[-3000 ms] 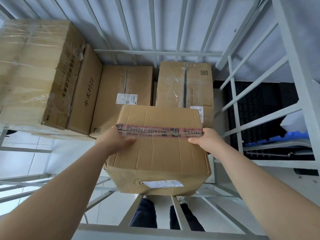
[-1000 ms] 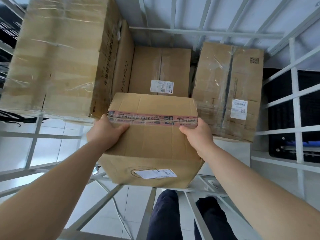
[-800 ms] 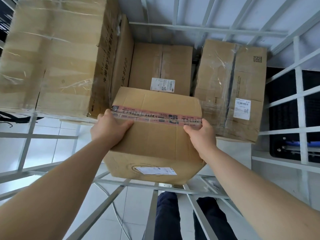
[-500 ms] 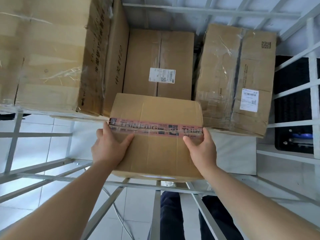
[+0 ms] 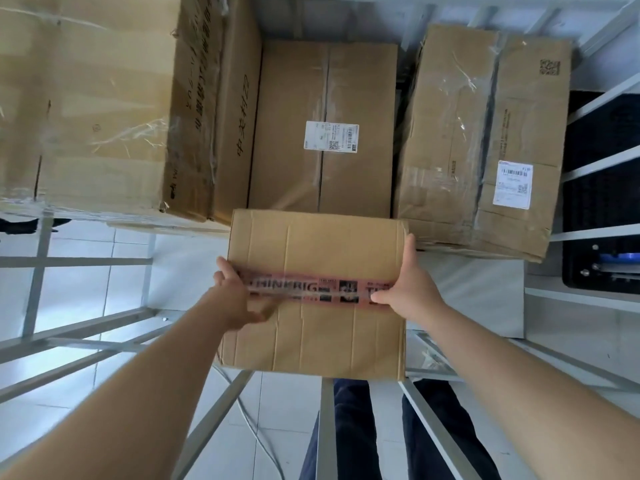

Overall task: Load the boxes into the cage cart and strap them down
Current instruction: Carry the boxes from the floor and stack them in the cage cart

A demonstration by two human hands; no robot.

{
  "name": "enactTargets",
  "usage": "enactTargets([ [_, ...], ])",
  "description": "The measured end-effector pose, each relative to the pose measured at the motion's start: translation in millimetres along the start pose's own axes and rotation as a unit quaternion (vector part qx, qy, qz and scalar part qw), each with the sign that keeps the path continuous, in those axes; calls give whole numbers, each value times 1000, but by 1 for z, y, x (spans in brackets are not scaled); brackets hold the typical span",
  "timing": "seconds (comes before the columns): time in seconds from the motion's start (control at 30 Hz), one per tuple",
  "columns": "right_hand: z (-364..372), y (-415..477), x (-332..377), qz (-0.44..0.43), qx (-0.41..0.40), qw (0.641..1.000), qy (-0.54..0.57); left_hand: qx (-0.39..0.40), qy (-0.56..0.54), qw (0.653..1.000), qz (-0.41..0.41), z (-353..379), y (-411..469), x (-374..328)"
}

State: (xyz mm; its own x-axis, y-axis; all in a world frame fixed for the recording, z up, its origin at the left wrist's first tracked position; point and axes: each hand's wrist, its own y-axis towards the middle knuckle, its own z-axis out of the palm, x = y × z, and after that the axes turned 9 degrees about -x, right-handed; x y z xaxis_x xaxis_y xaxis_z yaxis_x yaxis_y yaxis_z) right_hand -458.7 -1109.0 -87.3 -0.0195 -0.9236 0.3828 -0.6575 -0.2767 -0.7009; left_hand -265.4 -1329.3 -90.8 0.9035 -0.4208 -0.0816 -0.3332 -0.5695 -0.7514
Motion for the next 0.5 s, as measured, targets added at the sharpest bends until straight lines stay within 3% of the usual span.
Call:
enactTargets([
  [0.07, 12, 3, -6, -43, -22, 998, -42, -31, 70, 997, 25, 18, 0, 8],
  [0.3, 40, 34, -26, -58, -22, 990, -123, -45, 102, 991, 74, 37, 34, -3],
  [0.5, 68, 51, -37, -81, -24, 982, -169, -68, 191, 977, 63, 66, 53, -1],
])
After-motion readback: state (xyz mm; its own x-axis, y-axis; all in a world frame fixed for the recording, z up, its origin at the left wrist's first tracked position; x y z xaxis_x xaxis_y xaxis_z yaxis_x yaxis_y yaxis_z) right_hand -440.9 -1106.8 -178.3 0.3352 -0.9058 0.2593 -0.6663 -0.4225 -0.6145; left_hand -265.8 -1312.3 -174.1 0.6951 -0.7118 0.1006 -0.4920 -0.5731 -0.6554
